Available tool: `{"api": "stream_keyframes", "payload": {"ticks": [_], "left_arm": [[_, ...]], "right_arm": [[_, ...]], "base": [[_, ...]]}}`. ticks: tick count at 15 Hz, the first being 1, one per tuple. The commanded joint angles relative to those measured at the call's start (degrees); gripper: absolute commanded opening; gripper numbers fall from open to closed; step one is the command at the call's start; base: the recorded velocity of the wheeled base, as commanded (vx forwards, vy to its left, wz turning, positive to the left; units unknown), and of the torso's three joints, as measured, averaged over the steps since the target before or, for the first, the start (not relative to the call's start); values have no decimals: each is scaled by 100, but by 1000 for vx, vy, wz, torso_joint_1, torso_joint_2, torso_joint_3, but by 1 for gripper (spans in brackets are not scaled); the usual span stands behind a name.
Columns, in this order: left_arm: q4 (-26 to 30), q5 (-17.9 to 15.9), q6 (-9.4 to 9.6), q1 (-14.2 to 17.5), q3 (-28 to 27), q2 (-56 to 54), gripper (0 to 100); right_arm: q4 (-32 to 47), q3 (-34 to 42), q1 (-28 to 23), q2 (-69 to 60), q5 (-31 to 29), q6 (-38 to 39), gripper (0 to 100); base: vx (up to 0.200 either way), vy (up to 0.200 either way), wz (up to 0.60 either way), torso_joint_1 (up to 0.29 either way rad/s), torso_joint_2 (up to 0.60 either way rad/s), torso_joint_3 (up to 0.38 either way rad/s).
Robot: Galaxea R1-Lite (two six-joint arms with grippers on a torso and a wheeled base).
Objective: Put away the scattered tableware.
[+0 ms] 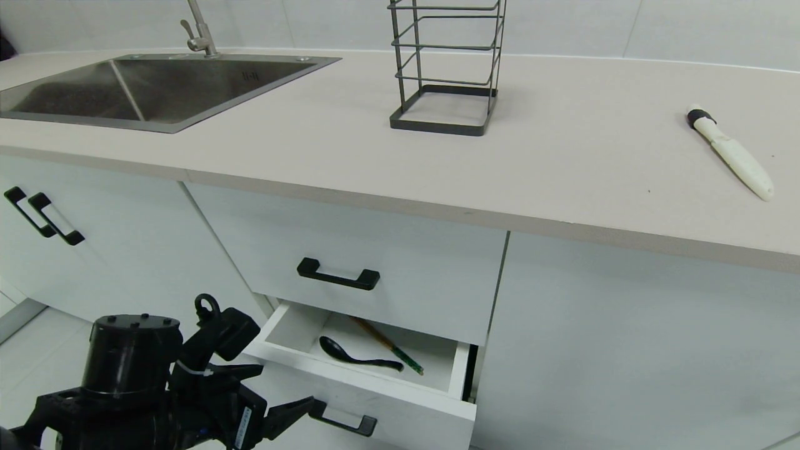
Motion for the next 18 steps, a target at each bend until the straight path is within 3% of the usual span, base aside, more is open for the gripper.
{"api": "stream_keyframes", "payload": {"ticks": [1, 9, 18], "left_arm": [[-201, -4, 3, 0, -4, 303, 100], [-570, -30, -14, -106, -540, 646, 100], [-579, -22, -32, -97, -804, 848, 100]], "right_arm": [[-1, 0, 1, 7, 1, -2, 100], [-1, 0, 1, 7, 1, -2, 100], [-1, 0, 1, 7, 1, -2, 100]], "base": [[0, 0, 0, 0, 0, 0], [0, 0, 0, 0, 0, 0], [0, 0, 0, 0, 0, 0]]}}
